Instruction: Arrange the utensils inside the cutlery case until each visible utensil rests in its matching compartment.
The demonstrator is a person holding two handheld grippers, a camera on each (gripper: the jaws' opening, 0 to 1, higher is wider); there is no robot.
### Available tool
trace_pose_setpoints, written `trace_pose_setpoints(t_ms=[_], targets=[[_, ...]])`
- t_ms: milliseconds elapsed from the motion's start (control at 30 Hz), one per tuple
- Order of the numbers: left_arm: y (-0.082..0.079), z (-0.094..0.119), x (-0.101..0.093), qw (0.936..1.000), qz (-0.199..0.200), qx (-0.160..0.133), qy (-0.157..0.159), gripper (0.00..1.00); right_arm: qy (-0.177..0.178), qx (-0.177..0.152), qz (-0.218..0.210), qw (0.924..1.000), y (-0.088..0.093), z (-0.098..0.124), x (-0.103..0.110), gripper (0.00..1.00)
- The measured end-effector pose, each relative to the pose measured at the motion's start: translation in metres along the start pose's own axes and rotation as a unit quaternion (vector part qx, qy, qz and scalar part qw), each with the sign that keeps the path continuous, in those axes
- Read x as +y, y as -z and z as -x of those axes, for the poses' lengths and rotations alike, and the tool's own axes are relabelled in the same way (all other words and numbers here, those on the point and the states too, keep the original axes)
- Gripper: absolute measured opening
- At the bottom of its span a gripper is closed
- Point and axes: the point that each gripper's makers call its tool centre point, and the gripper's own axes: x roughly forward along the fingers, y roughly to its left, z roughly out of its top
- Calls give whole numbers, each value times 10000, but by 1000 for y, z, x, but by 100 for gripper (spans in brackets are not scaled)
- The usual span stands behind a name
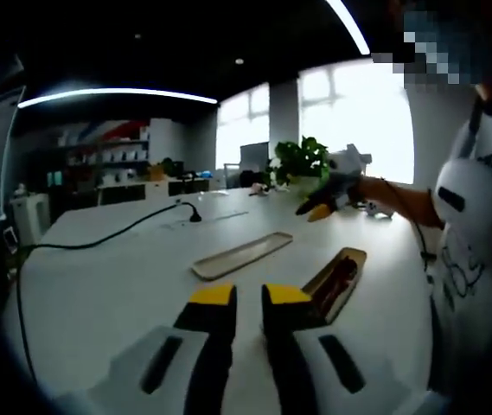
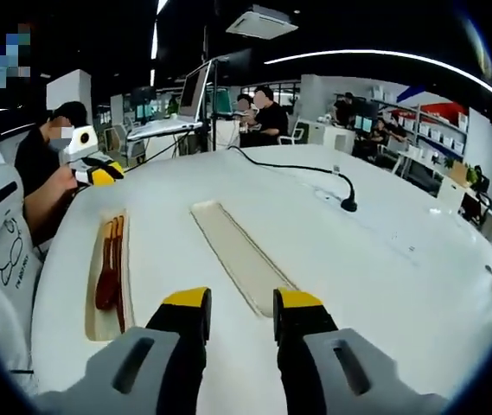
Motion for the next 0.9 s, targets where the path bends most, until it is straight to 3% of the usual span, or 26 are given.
trace_pose_setpoints(t_ms=[133, 300, 467, 900], targets=[[2, 2, -1, 10000, -32, 27, -8, 12, -72, 188, 205, 9996, 1, -7, -3, 36], [7, 3, -2, 10000, -37, 64, -9, 12, -315, 611, 342, 9970, 13, -17, 1, 34], [9, 5, -3, 10000, 1, 63, -36, 12, -438, 836, 465, 9944, 18, -26, -6, 42], [13, 10, -2, 9999, 82, 42, -99, 12, -789, 1115, 767, 9877, 20, -42, -9, 47]])
